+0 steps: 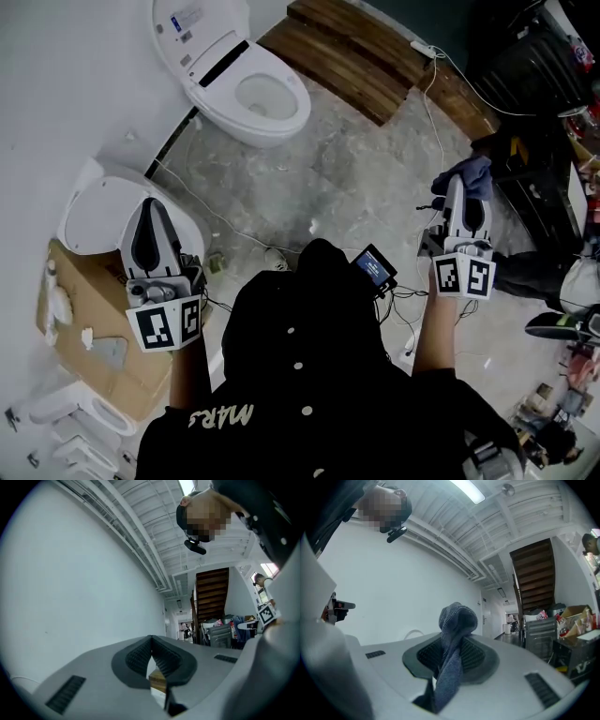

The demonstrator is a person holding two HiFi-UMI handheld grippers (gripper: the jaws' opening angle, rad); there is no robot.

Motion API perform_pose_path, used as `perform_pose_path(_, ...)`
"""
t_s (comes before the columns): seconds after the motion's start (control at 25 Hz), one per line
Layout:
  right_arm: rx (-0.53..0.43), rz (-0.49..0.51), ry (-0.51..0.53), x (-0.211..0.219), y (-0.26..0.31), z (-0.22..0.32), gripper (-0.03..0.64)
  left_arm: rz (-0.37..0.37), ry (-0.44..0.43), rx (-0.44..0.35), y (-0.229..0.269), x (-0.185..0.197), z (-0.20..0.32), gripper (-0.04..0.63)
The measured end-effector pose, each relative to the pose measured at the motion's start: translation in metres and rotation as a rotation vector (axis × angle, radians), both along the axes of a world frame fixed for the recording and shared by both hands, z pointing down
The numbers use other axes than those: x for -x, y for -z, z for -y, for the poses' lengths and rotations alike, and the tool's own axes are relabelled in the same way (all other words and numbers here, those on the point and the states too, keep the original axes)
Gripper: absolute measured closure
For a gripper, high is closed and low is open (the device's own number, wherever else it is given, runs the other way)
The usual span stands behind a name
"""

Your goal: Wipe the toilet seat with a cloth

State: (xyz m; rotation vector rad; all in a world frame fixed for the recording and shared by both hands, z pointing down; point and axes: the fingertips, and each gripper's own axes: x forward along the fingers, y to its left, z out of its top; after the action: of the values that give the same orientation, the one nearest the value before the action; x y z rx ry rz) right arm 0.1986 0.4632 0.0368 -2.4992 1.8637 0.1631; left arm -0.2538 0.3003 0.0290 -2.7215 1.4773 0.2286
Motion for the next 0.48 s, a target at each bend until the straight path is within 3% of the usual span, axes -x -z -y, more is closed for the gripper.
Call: perform_pose_path(0.48,0.012,0.018,0.046,-0.036,-0.020,0.081,0.531,0.004,0.029,0.022,-0.009,-0.035,0.060,0.588)
